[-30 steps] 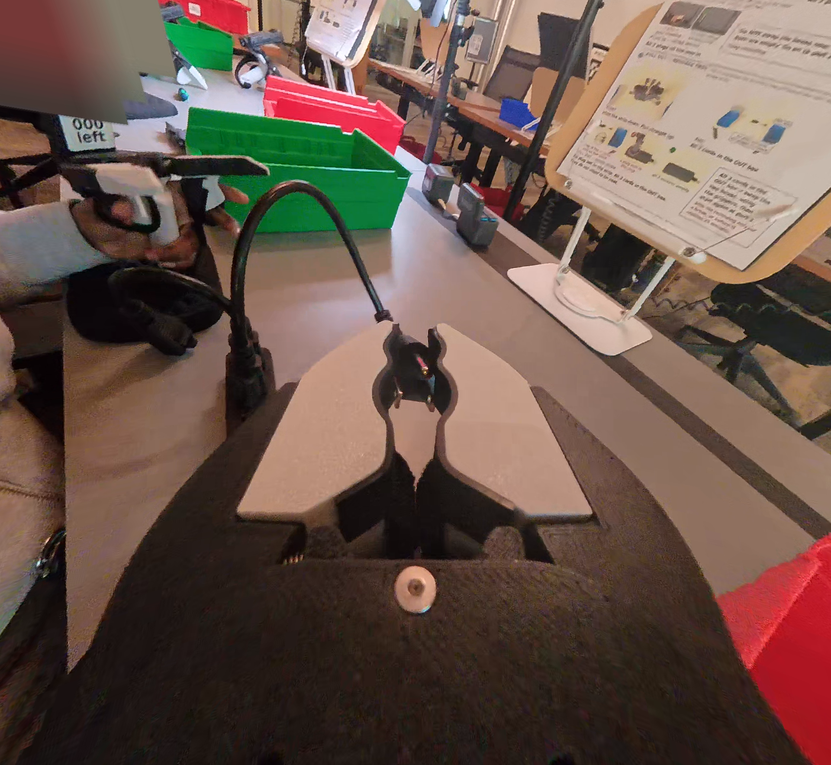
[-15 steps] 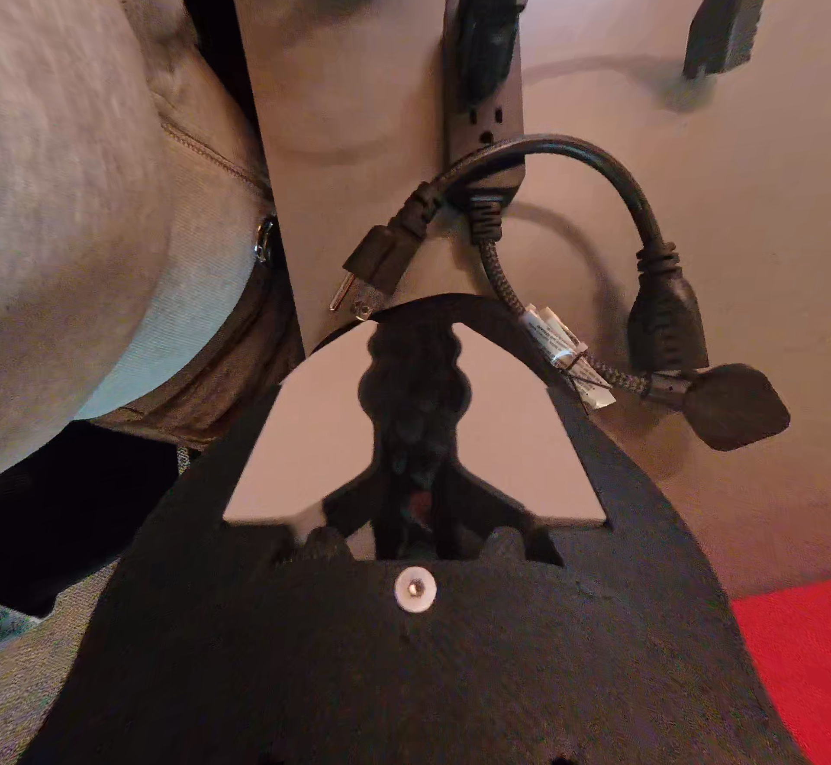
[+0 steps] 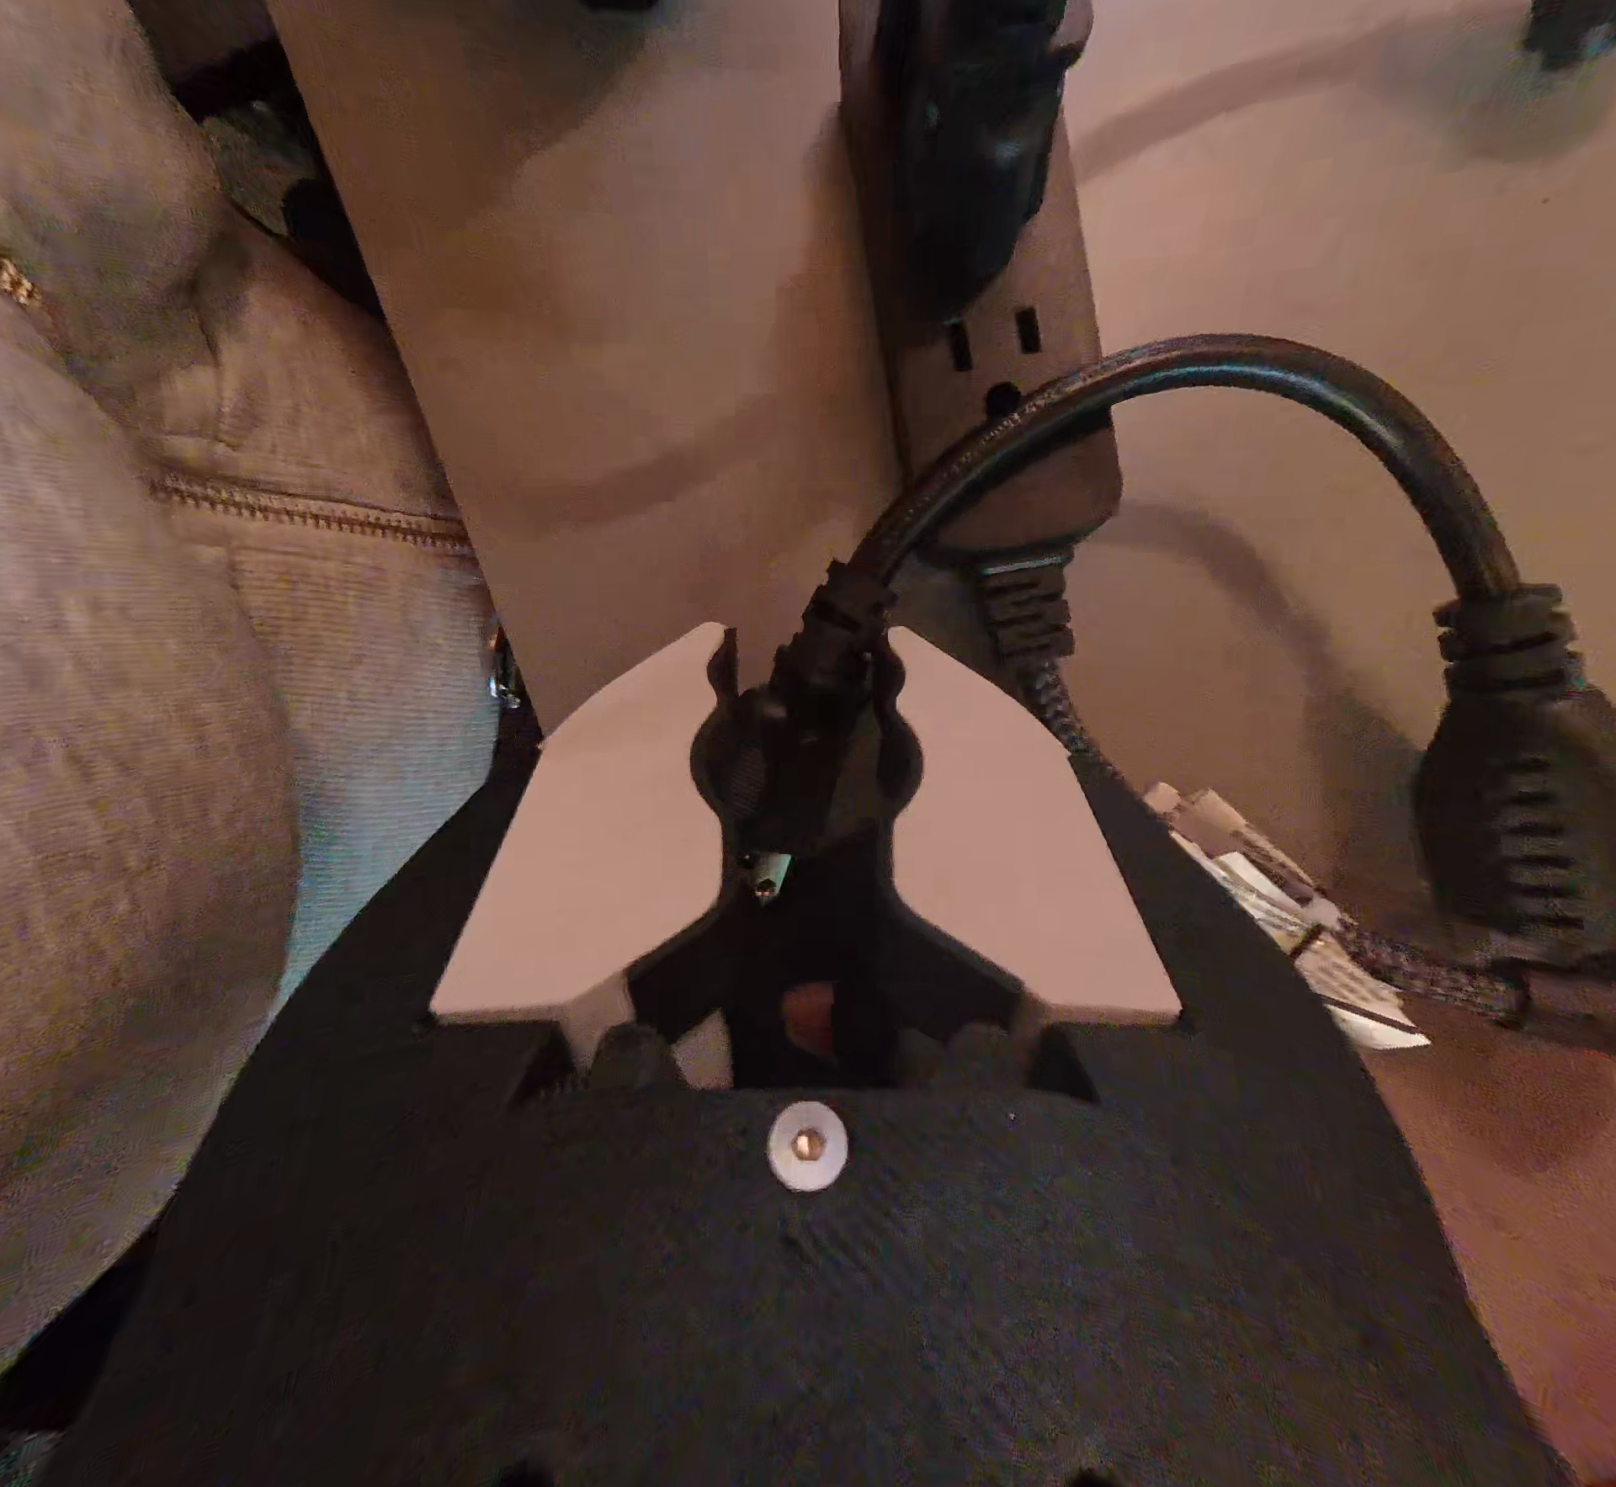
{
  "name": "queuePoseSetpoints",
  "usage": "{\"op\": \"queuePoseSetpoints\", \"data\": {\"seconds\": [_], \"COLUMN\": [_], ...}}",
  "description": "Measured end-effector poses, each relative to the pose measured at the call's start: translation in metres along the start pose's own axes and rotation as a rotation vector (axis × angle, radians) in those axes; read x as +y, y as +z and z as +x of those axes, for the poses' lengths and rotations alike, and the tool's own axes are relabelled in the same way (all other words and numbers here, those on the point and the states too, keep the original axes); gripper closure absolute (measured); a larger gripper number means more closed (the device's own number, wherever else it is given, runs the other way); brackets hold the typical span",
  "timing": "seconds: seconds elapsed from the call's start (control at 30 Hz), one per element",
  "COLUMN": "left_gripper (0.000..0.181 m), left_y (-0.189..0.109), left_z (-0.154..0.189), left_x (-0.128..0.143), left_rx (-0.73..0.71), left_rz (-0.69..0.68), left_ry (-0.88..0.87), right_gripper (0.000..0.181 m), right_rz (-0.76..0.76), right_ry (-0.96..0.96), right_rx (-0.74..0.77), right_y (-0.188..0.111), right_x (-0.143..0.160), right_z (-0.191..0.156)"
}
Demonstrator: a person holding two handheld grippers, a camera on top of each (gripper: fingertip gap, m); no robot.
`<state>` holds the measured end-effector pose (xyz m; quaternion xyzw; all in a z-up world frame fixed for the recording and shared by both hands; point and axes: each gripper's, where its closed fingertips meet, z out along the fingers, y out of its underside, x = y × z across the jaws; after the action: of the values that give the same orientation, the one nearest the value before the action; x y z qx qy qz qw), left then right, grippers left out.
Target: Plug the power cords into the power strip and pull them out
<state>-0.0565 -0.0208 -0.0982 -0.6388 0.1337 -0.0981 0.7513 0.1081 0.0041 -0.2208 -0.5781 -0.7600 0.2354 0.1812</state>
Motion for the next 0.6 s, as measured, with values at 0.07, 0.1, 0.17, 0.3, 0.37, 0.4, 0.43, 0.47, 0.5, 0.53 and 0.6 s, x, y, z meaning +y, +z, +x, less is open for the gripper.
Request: {"op": "queuePoseSetpoints", "data": {"seconds": [0.07, 0.1, 0.17, 0.3, 0.37, 0.4, 0.43, 0.47, 0.5, 0.53, 0.6], "left_gripper": [0.11, 0.11, 0.11, 0.11, 0.11, 0.11, 0.11, 0.11, 0.11, 0.11, 0.11], "left_y": [-0.001, -0.002, -0.002, -0.001, 0.0, 0.0, -0.001, -0.001, -0.001, -0.001, -0.001], "left_z": [-0.001, -0.001, -0.001, 0.001, 0.001, 0.002, 0.002, 0.002, 0.002, 0.002, 0.003], "left_x": [-0.002, -0.002, -0.002, -0.001, 0.0, 0.0, 0.0, 0.0, -0.001, 0.0, 0.0], "left_rx": [0.003, 0.007, 0.01, 0.019, 0.019, 0.02, 0.022, 0.022, 0.023, 0.024, 0.025], "left_rz": [0.014, 0.017, 0.017, 0.008, 0.004, 0.004, 0.005, 0.006, 0.007, 0.006, 0.004], "left_ry": [-0.017, -0.023, -0.029, -0.02, -0.015, -0.015, -0.014, -0.013, -0.013, -0.013, -0.011], "right_gripper": [0.152, 0.153, 0.158, 0.159, 0.16, 0.16, 0.16, 0.16, 0.16, 0.16, 0.159], "right_rz": [0.045, 0.088, 0.187, 0.493, 0.567, 0.56, 0.532, 0.49, 0.435, 0.369, 0.242], "right_ry": [-0.097, -0.142, -0.196, -0.246, -0.278, -0.291, -0.291, -0.282, -0.27, -0.254, -0.201], "right_rx": [0.103, 0.168, 0.319, 0.584, 0.734, 0.825, 0.914, 0.992, 1.057, 1.107, 1.163], "right_y": [-0.01, -0.021, -0.054, -0.144, -0.184, -0.201, -0.215, -0.228, -0.238, -0.245, -0.252], "right_x": [-0.011, -0.02, -0.04, -0.084, -0.091, -0.088, -0.081, -0.072, -0.06, -0.045, -0.012], "right_z": [0.015, 0.025, 0.05, 0.089, 0.107, 0.118, 0.129, 0.14, 0.15, 0.159, 0.177]}}
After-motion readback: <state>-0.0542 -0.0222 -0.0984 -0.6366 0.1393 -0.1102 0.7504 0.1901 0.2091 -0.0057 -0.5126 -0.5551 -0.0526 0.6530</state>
